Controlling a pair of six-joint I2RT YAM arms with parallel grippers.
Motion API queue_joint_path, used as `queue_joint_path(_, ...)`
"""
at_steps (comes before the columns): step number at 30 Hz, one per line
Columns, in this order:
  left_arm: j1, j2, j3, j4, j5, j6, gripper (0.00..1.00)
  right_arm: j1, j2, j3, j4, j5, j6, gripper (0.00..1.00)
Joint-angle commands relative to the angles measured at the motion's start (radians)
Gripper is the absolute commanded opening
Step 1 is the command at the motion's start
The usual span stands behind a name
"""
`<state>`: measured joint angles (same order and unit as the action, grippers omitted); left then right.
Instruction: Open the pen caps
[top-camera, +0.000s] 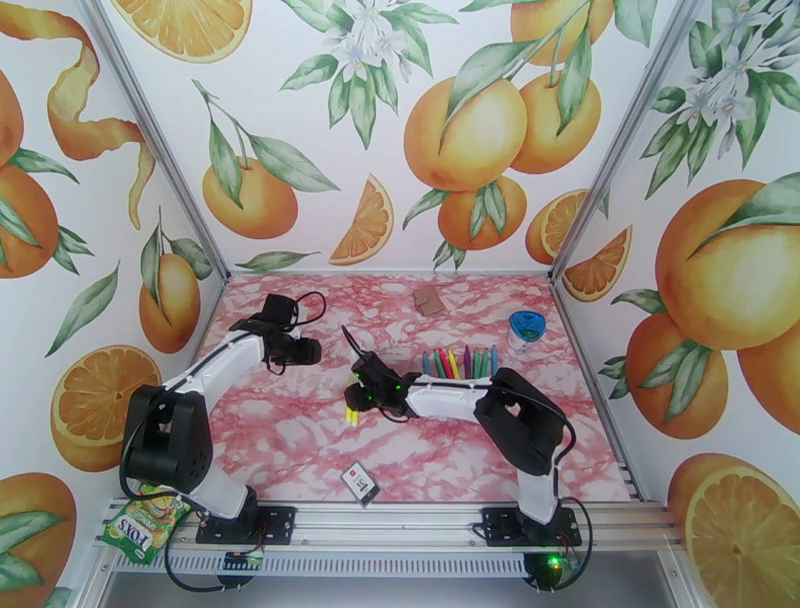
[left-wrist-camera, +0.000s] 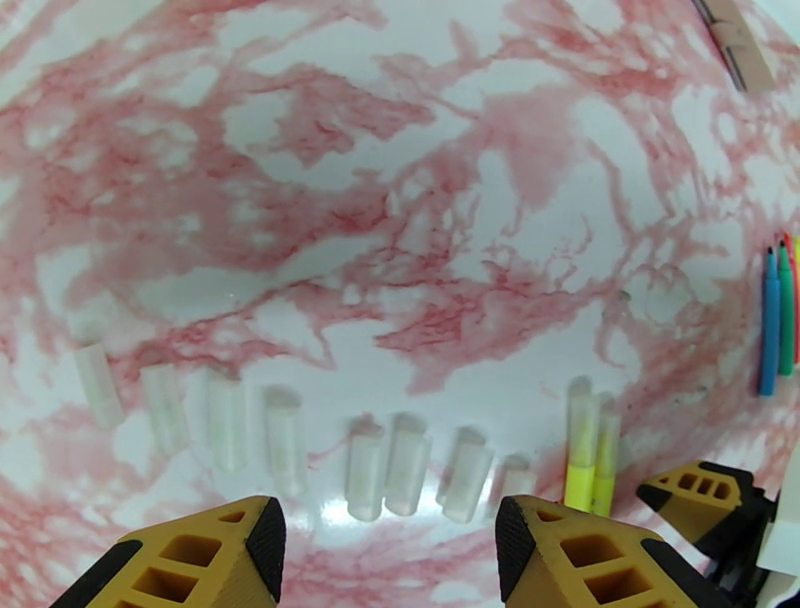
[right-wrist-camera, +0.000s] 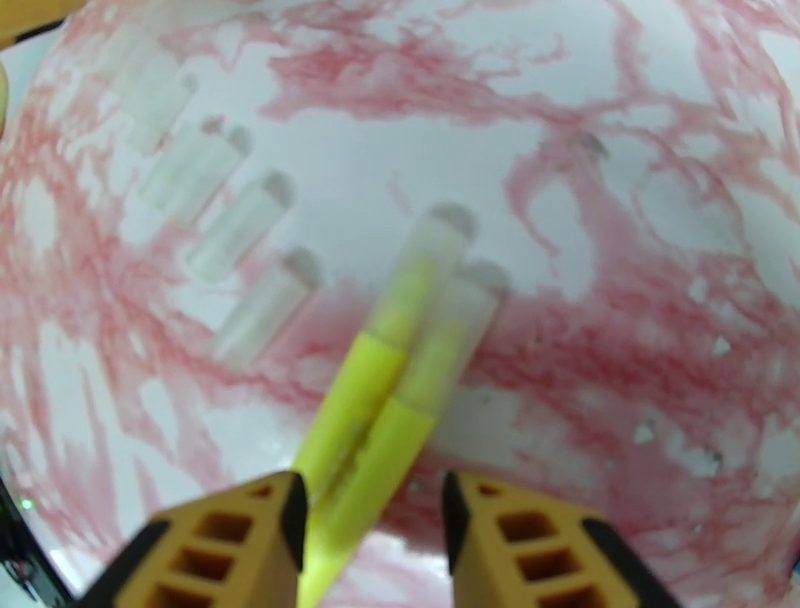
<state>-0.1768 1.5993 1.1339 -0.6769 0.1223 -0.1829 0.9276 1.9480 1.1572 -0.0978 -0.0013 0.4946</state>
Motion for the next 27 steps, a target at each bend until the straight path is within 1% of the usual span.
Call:
queue_joint_path(1, 0.006, -0.033, -0.011, 0.022, 0.013, -0.001, 0.6, 0.007, 0.025, 0.033, -0.03, 0.003, 0.013, 0.43)
queue_joint_path(8, 0.008, -0.041, -0.016, 0.022, 0.008, -0.001, 0.6, 0.007, 0.04, 0.049, -0.086, 0.055, 0.011, 0.41)
queue_joint_path(17, 0.008, -0.04, -0.021, 0.027, 0.012, -0.006, 0.6, 0.008, 0.033, 0.059, -0.183, 0.135, 0.002, 0.38)
queue_joint_path(27, 0.008, -0.039, -0.017, 0.03, 0.021, -0.009, 0.6, 0.012, 0.006, 0.055, -0.264, 0.173, -0.008, 0.36)
